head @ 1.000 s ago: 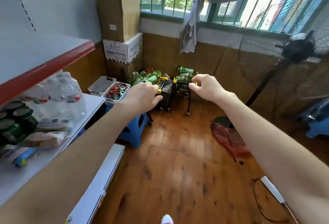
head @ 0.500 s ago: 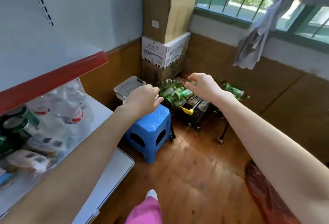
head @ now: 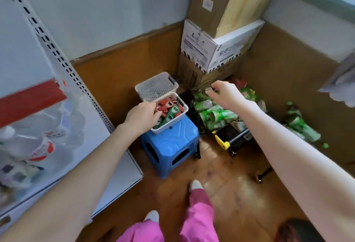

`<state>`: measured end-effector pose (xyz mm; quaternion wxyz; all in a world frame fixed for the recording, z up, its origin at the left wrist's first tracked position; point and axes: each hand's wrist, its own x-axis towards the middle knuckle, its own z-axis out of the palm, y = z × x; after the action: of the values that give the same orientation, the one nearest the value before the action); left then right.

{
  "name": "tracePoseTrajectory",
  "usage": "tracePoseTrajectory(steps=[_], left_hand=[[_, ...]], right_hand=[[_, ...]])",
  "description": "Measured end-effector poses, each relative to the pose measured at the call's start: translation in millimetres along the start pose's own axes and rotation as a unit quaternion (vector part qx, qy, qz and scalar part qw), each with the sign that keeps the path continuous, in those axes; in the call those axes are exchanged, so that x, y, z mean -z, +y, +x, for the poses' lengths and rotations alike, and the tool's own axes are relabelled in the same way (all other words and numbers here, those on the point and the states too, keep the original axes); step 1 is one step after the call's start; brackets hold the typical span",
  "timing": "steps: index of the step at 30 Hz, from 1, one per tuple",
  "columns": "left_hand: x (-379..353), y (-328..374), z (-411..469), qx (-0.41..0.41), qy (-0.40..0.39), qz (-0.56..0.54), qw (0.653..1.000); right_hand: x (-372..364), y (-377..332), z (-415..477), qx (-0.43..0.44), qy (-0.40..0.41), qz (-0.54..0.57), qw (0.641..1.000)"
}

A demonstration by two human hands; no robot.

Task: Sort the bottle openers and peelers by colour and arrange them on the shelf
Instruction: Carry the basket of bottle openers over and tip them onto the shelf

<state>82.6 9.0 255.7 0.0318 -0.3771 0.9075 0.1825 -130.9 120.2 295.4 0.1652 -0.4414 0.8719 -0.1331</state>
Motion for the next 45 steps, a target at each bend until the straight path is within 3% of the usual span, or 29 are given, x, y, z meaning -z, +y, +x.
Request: tracePoseTrajectory(steps=[11,20,30,45], left_hand=[[-78,-3,112,0.224,0.034,-0.070,0.971],[-186,-83,153,0.353,0.017,-0.088,0.931],[-281,-132,201,0.385,0.002,-0.154,0.910],[-292,-132,207,0.392,0.039,-0.225,0.891]], right_hand=[[-66,57,169,0.079,-0.147,-0.014,0.986],[-191,95,259,0.068,-0.204,-0.013,0.976],[-309,116,317,0.039,-0.221,0.014,0.974],[-326,117,314,0.049,-0.204,0.040,0.977]])
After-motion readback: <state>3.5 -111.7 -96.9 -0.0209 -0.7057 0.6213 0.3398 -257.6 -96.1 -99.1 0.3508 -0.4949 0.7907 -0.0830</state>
